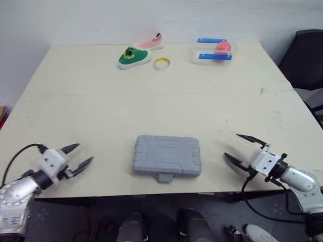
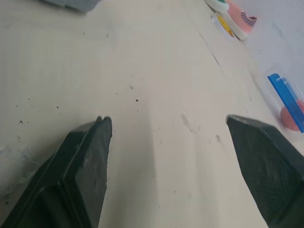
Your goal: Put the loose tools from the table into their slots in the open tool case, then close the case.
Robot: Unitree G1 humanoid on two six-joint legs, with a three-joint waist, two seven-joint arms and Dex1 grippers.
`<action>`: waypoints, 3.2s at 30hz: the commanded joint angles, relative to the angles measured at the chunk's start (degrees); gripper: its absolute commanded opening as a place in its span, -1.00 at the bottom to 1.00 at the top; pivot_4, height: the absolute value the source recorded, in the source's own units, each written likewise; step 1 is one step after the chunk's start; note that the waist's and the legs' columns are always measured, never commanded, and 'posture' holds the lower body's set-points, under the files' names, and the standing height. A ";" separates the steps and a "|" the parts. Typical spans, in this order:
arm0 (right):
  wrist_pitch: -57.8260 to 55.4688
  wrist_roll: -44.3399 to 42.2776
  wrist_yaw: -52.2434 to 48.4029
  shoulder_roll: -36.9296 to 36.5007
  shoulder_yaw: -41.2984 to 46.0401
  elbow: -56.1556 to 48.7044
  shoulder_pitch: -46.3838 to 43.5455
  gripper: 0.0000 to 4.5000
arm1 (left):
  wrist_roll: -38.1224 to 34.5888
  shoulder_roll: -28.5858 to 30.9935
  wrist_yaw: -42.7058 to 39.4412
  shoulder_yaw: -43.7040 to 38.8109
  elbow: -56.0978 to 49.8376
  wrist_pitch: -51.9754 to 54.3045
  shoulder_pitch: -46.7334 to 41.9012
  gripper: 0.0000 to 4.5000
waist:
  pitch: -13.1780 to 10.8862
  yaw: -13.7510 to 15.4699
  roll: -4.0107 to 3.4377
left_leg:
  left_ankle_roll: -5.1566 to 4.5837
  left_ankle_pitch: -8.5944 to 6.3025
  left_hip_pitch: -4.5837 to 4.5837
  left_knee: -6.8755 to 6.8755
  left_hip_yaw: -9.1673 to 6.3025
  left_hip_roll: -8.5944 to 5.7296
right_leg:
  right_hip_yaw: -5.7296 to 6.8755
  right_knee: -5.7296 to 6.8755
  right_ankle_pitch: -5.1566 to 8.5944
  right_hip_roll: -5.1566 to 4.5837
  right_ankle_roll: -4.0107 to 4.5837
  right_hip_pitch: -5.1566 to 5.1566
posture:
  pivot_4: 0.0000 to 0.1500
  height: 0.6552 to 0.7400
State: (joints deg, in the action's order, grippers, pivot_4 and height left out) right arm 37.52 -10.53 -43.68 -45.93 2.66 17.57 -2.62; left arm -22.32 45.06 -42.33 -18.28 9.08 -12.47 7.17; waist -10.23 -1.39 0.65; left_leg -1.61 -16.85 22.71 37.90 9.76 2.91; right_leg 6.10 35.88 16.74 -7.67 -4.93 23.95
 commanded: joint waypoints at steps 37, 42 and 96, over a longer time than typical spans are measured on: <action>-36.62 -2.17 -17.03 9.94 -14.40 -11.30 -11.06 -0.97 | 10.70 -14.74 -14.28 22.39 14.38 12.93 -36.86 -1.00 | 0.04 -0.11 0.40 | 0.07 0.02 -0.38 0.15 -0.03 0.02 | 0.43 0.06 0.06 0.11 0.08 -0.42 | 1.00 1.00; -36.73 0.58 -16.46 12.70 -15.40 -3.58 -20.87 -0.97 | 8.57 -13.64 -10.89 19.47 -0.96 18.88 -27.59 -1.00 | 0.03 -0.60 0.40 | 0.04 0.02 -0.40 0.16 0.02 0.01 | 0.31 0.09 0.05 0.06 0.06 -0.42 | 1.00 1.00; -40.24 2.57 -10.57 22.12 -14.89 -7.84 -23.35 -0.97 | 21.86 -20.84 -9.46 40.56 0.22 41.97 -44.62 -1.00 | 0.06 -0.57 0.38 | 0.03 0.09 -0.52 0.09 0.06 0.02 | 0.21 0.03 0.01 0.16 0.00 -0.52 | 1.00 1.00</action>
State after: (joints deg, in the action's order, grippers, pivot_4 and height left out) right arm -3.71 -7.63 -54.44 -25.62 -11.87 10.51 -23.52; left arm -2.88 23.10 -52.03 19.44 5.31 25.74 -40.48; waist -10.17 -1.96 1.04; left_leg -1.57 -16.76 22.17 37.99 9.83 2.95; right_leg 6.30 35.92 16.75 -7.51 -4.93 23.44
